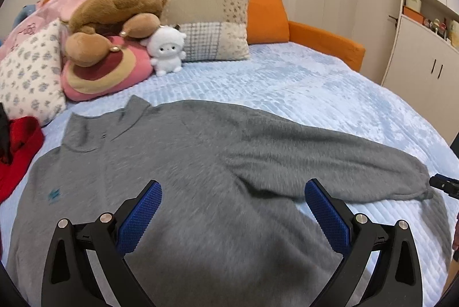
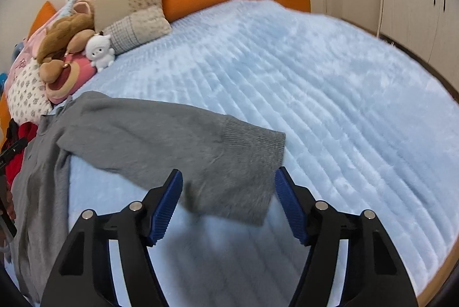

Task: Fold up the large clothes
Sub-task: 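Reach the right gripper to the hoodie sleeve cuff and close on it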

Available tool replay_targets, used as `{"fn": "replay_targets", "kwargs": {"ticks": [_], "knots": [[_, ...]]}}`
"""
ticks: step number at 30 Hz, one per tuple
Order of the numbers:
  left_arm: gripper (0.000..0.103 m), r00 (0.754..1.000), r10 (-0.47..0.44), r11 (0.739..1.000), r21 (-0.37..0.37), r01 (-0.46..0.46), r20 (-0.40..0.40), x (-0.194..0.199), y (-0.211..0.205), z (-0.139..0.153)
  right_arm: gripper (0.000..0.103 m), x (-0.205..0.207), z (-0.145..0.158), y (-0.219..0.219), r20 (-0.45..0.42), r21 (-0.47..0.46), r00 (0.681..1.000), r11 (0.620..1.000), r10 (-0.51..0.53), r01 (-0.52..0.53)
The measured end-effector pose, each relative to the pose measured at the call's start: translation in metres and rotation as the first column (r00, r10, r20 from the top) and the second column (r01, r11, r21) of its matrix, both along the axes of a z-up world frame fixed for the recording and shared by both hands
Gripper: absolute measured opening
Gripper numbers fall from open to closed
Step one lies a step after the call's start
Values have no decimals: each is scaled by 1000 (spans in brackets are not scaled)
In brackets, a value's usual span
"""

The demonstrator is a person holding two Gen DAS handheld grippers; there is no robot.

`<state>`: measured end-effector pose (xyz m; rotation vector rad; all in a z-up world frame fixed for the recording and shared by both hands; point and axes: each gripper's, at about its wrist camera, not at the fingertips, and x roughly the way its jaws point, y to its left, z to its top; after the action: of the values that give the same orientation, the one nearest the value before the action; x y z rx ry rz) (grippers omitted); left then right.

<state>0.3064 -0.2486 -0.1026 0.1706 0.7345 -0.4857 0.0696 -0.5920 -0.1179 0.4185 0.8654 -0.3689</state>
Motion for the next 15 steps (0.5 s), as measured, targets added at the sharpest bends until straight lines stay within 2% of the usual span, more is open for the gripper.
{"fn": "replay_targets", "kwargs": {"ticks": [3,5,12,15], "knots": [[101,1000,-3,998,62,2,17,17,-16,-11,66,11,-13,-9,-33,23,999,1000,-11,12],[101,1000,-5,997,77,4,17,23,-19,-15,66,15,-18,-13,-40,37,999,999,-15,16],[101,1000,-16,997,81,16,-3,50,-22,-26,65,16,-20,-12,-46,4,997,998,-62,63],[101,1000,2,997,76,-1,-2,61,-16,-22,76,13,-18,-8,-50,-55,993,993,-107,105]]}}
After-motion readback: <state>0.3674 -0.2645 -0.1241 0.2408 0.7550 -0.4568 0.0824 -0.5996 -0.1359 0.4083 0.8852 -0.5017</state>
